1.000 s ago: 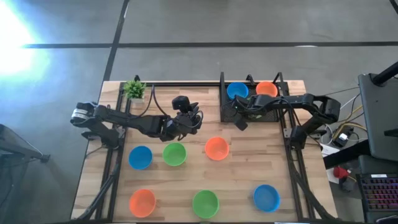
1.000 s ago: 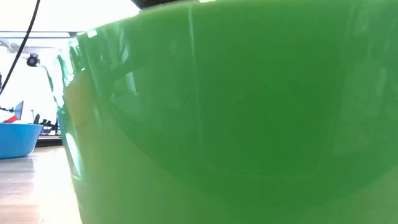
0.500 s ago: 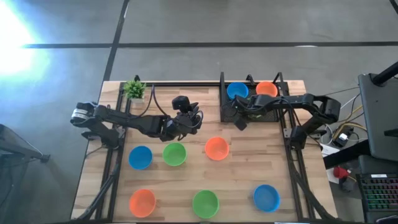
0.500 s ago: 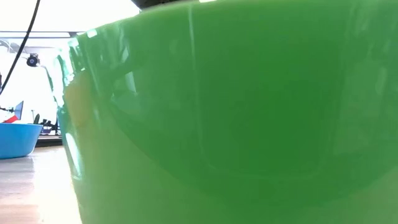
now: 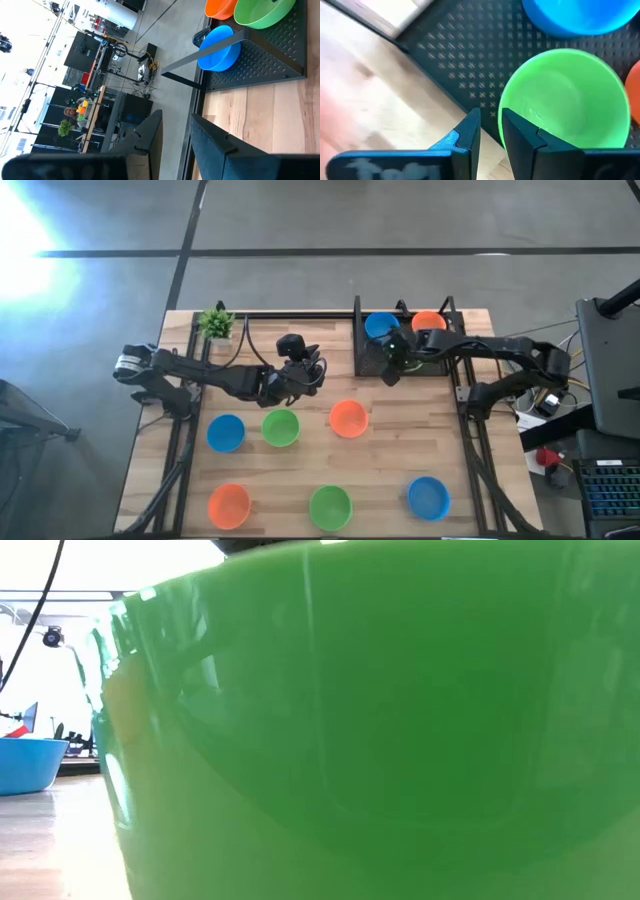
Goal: Pick & Place Mini bowls
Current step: Stack the top orange bowl on top of the orange bowl on the shelf
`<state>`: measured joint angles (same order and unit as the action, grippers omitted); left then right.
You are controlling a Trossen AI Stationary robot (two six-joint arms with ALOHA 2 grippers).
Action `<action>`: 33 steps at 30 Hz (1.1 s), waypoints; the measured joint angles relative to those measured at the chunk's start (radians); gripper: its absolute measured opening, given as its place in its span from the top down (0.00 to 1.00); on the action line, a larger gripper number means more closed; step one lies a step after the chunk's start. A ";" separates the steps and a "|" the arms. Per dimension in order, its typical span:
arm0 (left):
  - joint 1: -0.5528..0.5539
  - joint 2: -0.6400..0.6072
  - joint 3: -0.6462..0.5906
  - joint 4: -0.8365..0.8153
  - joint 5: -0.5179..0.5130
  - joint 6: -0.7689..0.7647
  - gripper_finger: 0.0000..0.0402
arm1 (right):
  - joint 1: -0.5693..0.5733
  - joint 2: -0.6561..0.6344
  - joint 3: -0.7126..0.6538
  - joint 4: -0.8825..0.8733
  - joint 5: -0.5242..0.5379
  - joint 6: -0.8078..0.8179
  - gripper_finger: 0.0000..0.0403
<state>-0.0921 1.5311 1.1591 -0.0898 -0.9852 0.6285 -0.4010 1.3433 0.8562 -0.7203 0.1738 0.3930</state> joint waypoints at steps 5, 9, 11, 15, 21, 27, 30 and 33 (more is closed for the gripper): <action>0.000 0.000 0.000 0.000 0.000 0.000 0.74 | 0.062 -0.091 0.000 0.008 0.000 0.043 0.83; 0.000 0.000 0.000 0.000 0.000 0.000 0.74 | 0.151 -0.127 0.000 0.041 0.000 0.081 0.83; 0.000 0.000 0.000 0.000 0.000 0.000 0.74 | 0.204 -0.127 0.000 0.068 0.000 0.107 0.83; 0.000 0.000 0.000 0.000 0.000 0.000 0.74 | 0.301 -0.097 0.000 0.130 0.000 0.173 0.83; 0.000 0.000 0.000 0.000 0.000 0.000 0.74 | 0.388 -0.015 0.000 0.184 0.000 0.276 0.83; 0.000 0.000 0.000 0.000 0.000 -0.001 0.74 | 0.402 0.087 0.000 0.196 -0.003 0.363 0.83; 0.000 0.000 0.000 0.000 0.000 -0.003 0.74 | 0.401 0.139 0.000 0.238 -0.048 0.364 0.83; 0.000 0.000 0.000 0.000 0.000 -0.003 0.74 | 0.401 0.178 0.000 0.287 -0.099 0.353 0.83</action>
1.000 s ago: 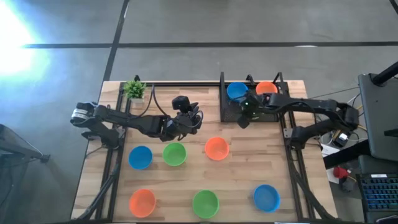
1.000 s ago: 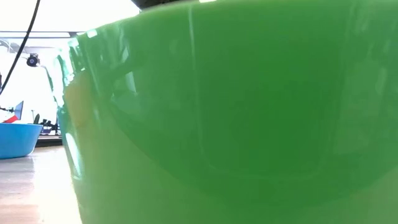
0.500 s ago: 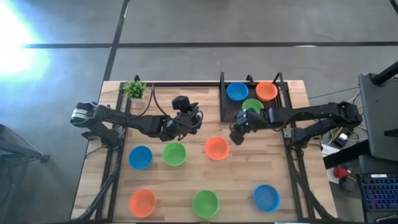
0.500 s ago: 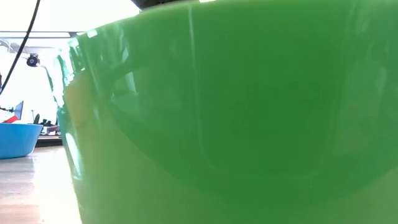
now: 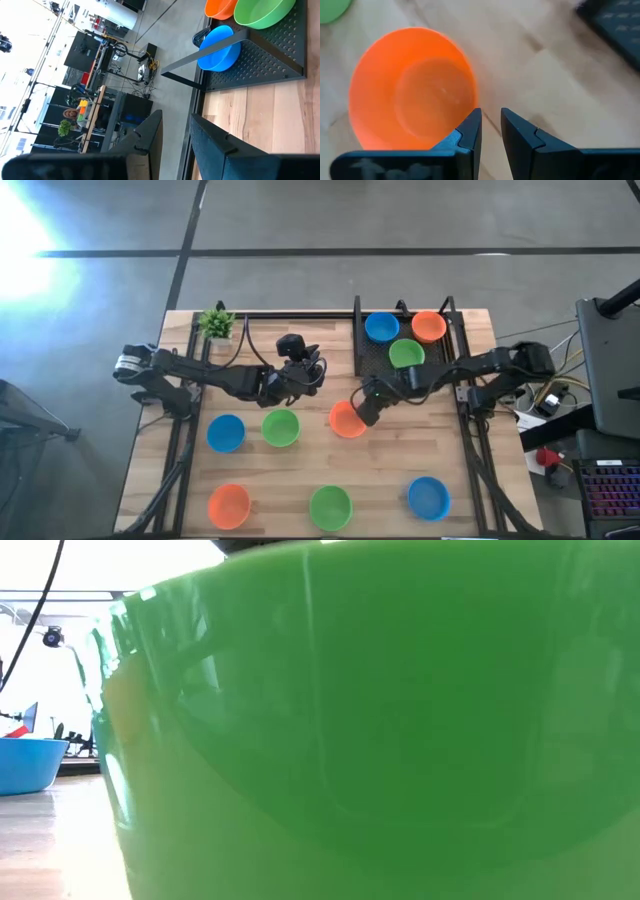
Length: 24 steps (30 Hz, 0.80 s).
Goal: Pick & Place Mini bowls
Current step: Stack the top orange bowl on top of the orange bowl on the shelf
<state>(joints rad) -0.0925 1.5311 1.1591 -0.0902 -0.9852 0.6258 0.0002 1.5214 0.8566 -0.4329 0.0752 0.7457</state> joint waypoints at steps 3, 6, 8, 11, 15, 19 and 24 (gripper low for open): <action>0.001 0.000 0.000 0.000 0.000 0.000 0.74 | 0.000 0.020 0.002 0.020 -0.005 -0.012 0.83; 0.001 0.000 0.000 0.000 0.000 0.000 0.74 | 0.000 0.030 0.006 0.024 -0.005 -0.013 0.83; 0.001 0.000 0.000 0.000 0.000 0.000 0.74 | 0.000 0.031 0.007 0.025 -0.005 -0.015 0.83; 0.001 0.000 0.000 0.000 0.000 0.001 0.74 | 0.000 0.030 0.007 0.025 -0.005 -0.016 0.83; 0.001 0.000 0.000 0.000 0.000 0.001 0.74 | 0.000 0.025 0.007 0.029 -0.005 -0.016 0.83; 0.001 0.000 0.000 0.000 0.000 0.001 0.74 | 0.000 0.059 0.007 0.033 -0.005 -0.016 0.83; 0.001 0.000 0.000 0.000 0.000 0.001 0.74 | -0.001 0.105 0.007 0.064 -0.036 -0.046 0.83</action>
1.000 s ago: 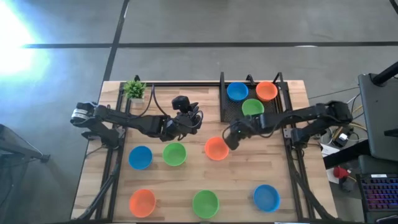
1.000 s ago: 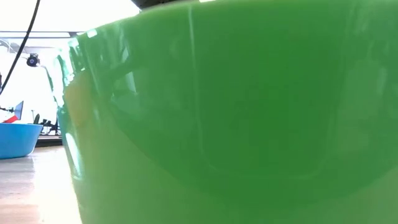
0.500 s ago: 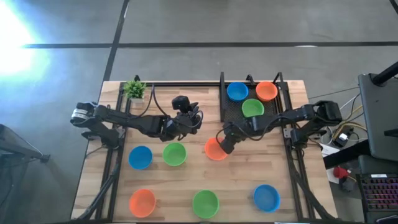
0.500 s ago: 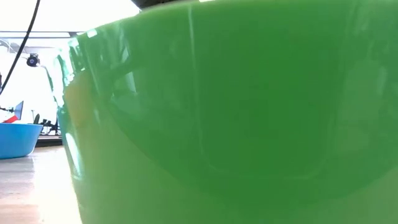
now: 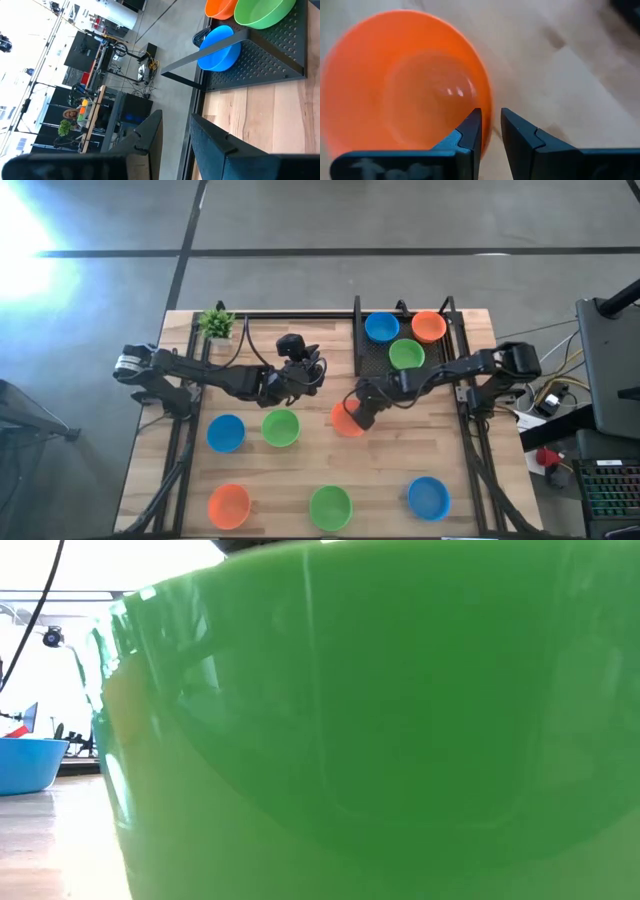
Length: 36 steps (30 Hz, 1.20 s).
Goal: Pick & Place Mini bowls
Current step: Stack the top orange bowl on top of the orange bowl on the shelf
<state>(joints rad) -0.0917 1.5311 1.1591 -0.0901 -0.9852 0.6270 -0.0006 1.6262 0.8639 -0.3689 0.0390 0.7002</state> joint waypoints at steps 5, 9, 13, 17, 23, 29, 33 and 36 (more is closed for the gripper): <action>0.000 0.000 0.000 0.000 0.000 0.000 0.74 | 0.000 0.024 0.000 0.013 -0.015 -0.029 0.84; 0.000 0.000 0.000 0.000 0.000 0.001 0.74 | 0.000 0.033 0.000 0.010 -0.014 -0.063 0.91; 0.000 0.000 0.000 0.000 0.000 0.001 0.74 | 0.001 0.024 0.002 0.008 -0.004 -0.089 0.97; 0.000 0.000 0.000 0.000 0.000 0.002 0.74 | 0.000 -0.028 0.017 -0.045 0.015 -0.122 0.98; 0.000 0.000 0.000 0.000 0.000 0.002 0.74 | -0.003 -0.166 0.061 -0.243 0.111 -0.128 0.98; 0.000 0.000 0.000 0.005 0.000 0.002 0.74 | -0.064 -0.321 0.099 -0.430 0.169 -0.134 0.98; 0.000 0.000 0.000 0.006 0.000 0.000 0.74 | -0.162 -0.406 0.134 -0.547 0.174 -0.190 0.98; 0.000 0.000 0.000 0.008 0.000 -0.001 0.74 | -0.265 -0.444 0.165 -0.623 0.173 -0.257 0.98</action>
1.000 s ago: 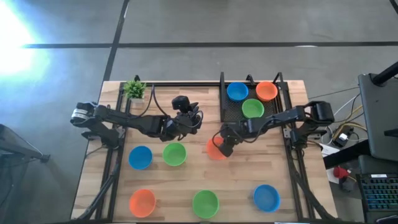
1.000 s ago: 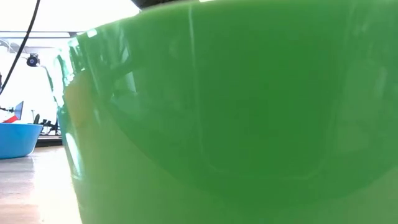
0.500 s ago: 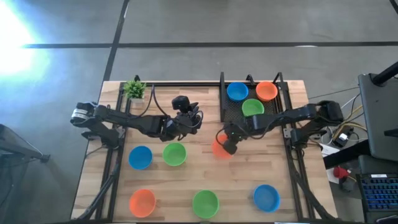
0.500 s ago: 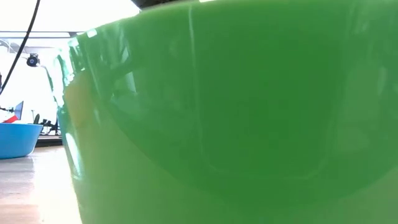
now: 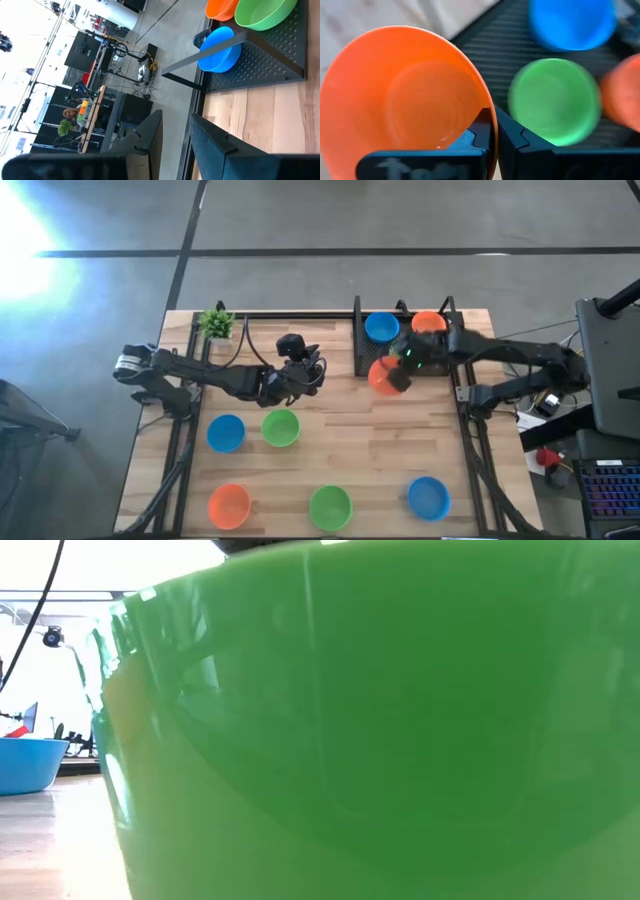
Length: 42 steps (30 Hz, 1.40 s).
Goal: Pick & Place Mini bowls
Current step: Stack the top orange bowl on top of the orange bowl on the shelf
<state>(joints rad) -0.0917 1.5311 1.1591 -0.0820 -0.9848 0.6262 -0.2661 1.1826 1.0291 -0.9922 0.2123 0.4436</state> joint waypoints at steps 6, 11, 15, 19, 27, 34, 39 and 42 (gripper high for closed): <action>0.000 0.000 0.000 0.001 0.000 -0.001 0.74 | -0.246 -0.012 0.078 -0.052 -0.035 -0.218 0.98; 0.000 0.000 0.000 0.000 0.000 -0.007 0.74 | -0.438 0.037 0.138 -0.053 -0.119 -0.429 0.98; 0.000 0.000 0.000 0.000 0.000 -0.007 0.74 | -0.538 0.099 0.179 -0.076 -0.151 -0.579 0.98; 0.000 0.000 0.000 -0.001 0.000 -0.008 0.74 | -0.601 0.170 0.214 -0.123 -0.103 -0.677 0.98; 0.000 0.000 0.000 -0.002 0.000 -0.026 0.74 | -0.637 0.307 0.279 -0.131 0.193 -0.733 0.98; 0.000 0.000 0.000 -0.002 0.000 -0.026 0.74 | -0.636 0.421 0.317 -0.127 0.360 -0.762 0.98; 0.000 0.000 0.000 -0.002 0.000 -0.025 0.74 | -0.647 0.475 0.330 -0.119 0.372 -0.767 0.98; 0.000 0.000 0.000 -0.002 0.000 -0.025 0.74 | -0.657 0.497 0.330 -0.093 0.372 -0.778 0.98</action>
<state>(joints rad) -0.0921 1.5311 1.1591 -0.0837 -0.9848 0.6010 -0.9235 1.6796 1.3590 -1.0851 0.5846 -0.3342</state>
